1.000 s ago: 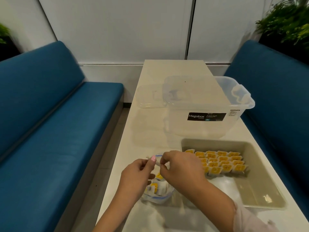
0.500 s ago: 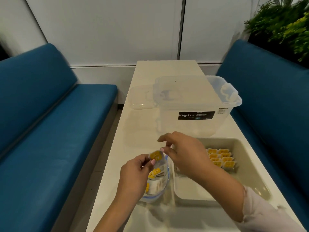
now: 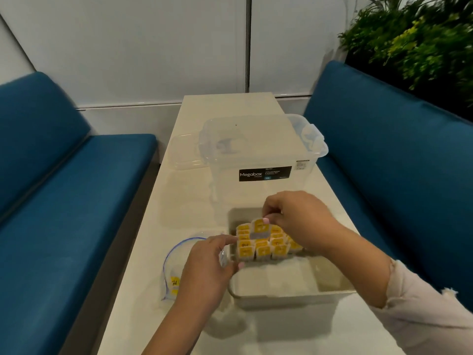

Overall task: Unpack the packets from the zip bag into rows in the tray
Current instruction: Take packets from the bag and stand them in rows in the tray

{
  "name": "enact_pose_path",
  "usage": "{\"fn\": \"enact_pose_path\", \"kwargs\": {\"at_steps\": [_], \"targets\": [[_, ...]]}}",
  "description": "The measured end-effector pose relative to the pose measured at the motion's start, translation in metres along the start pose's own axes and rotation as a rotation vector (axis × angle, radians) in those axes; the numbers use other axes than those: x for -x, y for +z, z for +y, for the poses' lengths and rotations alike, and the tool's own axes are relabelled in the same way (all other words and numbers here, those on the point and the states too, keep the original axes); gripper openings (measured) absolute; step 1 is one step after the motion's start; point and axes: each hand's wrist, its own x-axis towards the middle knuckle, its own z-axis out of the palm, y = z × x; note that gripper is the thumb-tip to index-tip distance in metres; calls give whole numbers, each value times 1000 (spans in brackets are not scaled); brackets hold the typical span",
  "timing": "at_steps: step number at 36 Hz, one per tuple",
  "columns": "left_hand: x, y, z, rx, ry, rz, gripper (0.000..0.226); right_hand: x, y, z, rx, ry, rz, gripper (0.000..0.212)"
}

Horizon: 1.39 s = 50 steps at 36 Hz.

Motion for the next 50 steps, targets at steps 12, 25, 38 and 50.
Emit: {"fn": "enact_pose_path", "kwargs": {"at_steps": [12, 25, 38, 50], "targets": [[12, 25, 2, -308, -50, 7, 40, 18, 9, 76, 106, 183, -38, 5], [17, 31, 3, -325, -124, 46, 37, 12, 55, 101, 238, 124, -57, 13], [18, 32, 3, -343, -144, 42, 37, 10, 69, 106, 225, 189, -53, 20], [18, 31, 3, -318, -139, 38, 35, 13, 71, 106, 193, 202, -44, 17]]}}
